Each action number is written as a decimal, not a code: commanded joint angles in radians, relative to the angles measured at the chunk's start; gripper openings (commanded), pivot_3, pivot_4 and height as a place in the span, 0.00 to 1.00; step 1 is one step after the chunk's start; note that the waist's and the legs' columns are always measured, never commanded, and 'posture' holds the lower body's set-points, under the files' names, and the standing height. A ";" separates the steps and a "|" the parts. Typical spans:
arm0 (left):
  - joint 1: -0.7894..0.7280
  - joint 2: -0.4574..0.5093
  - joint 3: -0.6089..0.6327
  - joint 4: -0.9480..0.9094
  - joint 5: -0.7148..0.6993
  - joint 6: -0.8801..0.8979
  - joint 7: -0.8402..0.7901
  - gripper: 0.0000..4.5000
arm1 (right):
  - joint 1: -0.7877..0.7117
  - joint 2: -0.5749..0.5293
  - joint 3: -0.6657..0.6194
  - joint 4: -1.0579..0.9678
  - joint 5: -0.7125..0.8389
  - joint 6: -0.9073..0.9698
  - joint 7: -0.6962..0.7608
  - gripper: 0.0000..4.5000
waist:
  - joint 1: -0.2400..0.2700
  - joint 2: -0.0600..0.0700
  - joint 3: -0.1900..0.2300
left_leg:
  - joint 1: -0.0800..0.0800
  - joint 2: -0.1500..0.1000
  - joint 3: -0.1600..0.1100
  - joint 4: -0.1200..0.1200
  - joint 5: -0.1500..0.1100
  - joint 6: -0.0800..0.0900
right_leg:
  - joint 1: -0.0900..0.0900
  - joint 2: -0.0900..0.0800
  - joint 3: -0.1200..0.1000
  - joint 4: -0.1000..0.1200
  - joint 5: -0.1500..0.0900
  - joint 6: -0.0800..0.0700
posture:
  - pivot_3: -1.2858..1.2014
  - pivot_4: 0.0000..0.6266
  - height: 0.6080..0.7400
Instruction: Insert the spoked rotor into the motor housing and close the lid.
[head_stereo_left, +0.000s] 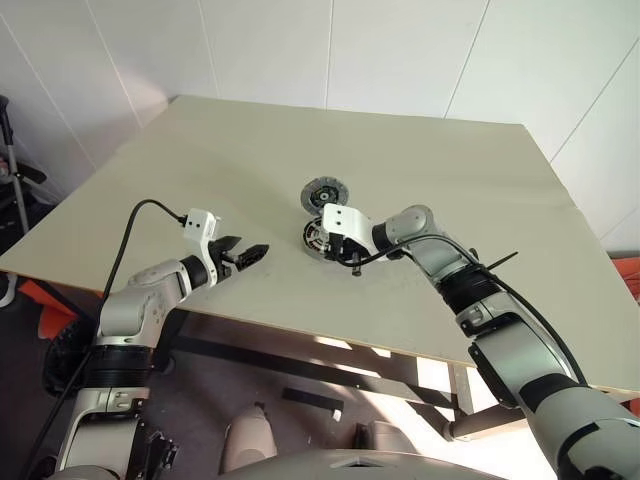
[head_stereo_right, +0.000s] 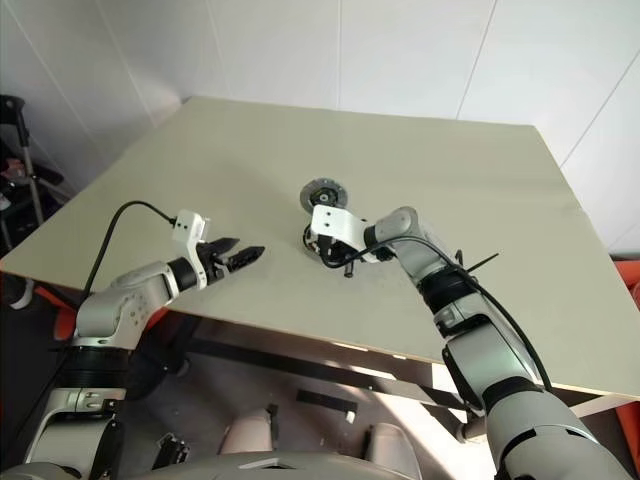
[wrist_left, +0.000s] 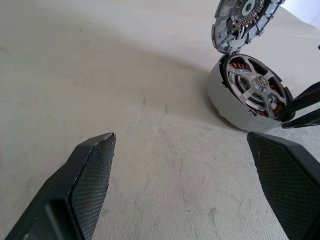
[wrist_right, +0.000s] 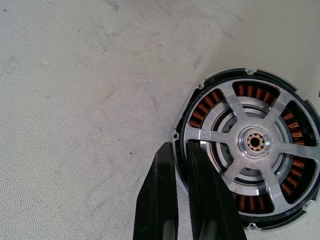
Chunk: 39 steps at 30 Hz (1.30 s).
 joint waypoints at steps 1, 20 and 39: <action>-0.011 0.001 0.013 -0.019 -0.008 -0.014 0.001 0.99 | -0.011 0.003 0.004 -0.003 0.003 0.018 0.009 0.00 | 0.000 0.000 0.000 | 0.000 0.000 0.000 0.000 0.000 0.000 | 0.000 0.000 0.000 0.000 0.000 0.000 | 0.52 0.00 1.00; 0.007 -0.009 0.013 -0.041 -0.009 -0.010 0.009 0.99 | -0.087 0.212 -0.215 -0.216 0.274 1.057 -0.195 0.00 | 0.002 0.000 0.000 | 0.000 0.002 0.000 -0.008 0.004 -0.007 | -0.004 0.004 0.000 -0.001 -0.001 -0.002 | 0.52 0.00 1.00; 0.004 0.000 0.017 -0.034 -0.007 -0.012 0.008 0.99 | -0.141 0.302 -0.356 -0.074 0.370 1.128 -0.525 0.07 | 0.009 0.000 0.000 | 0.015 0.000 -0.001 -0.015 0.007 -0.013 | 0.007 0.003 0.002 0.000 -0.005 0.005 | 0.52 0.00 1.00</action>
